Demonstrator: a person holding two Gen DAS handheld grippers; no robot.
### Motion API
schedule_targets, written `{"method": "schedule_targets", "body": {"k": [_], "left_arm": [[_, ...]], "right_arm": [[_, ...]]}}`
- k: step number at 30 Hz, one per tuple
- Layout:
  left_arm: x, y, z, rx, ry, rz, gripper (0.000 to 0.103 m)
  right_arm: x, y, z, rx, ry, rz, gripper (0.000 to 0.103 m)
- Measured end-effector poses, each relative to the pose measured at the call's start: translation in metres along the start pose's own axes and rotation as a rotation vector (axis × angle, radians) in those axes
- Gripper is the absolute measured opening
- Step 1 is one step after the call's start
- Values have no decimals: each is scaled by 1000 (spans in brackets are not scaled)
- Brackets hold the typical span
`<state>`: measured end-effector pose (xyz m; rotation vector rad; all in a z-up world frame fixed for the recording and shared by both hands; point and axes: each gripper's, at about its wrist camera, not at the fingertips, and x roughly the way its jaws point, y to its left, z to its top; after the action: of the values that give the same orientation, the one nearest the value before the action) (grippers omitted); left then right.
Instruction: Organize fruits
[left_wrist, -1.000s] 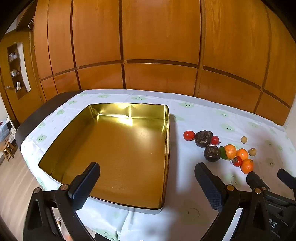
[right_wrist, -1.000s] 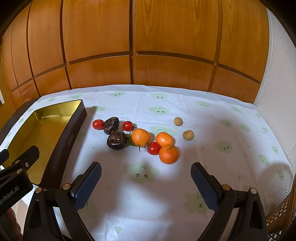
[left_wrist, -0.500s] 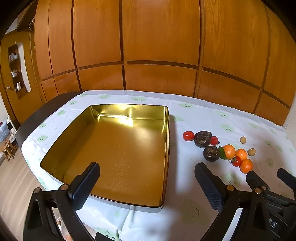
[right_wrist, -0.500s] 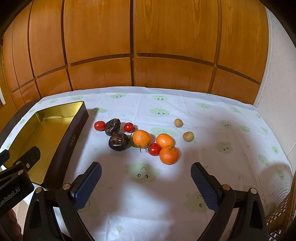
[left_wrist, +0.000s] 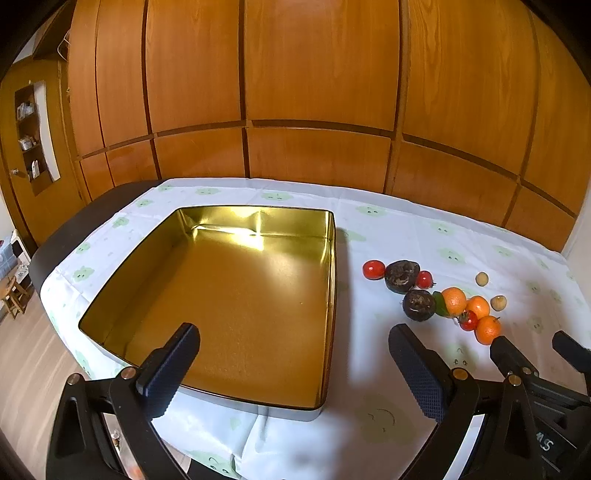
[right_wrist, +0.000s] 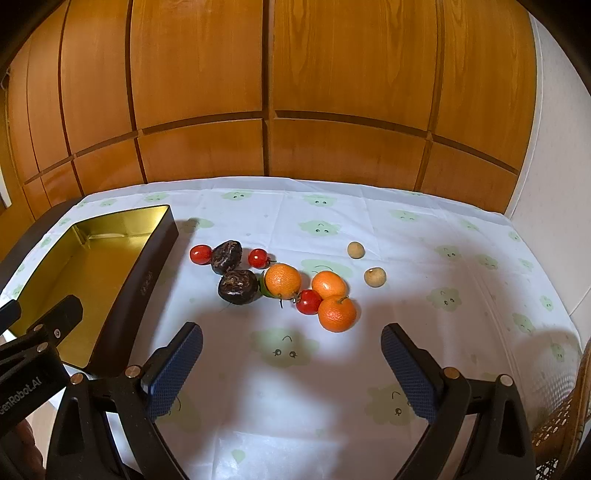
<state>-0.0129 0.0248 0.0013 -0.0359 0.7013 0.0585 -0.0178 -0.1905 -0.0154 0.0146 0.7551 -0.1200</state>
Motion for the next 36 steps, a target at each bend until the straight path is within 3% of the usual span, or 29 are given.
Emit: {"method": "schedule_targets", "body": {"k": [36], "left_arm": [[-3,-1,-2,13,-5,-24,103]], "right_arm": [[0,-2,0,1,-2,2,99]]}}
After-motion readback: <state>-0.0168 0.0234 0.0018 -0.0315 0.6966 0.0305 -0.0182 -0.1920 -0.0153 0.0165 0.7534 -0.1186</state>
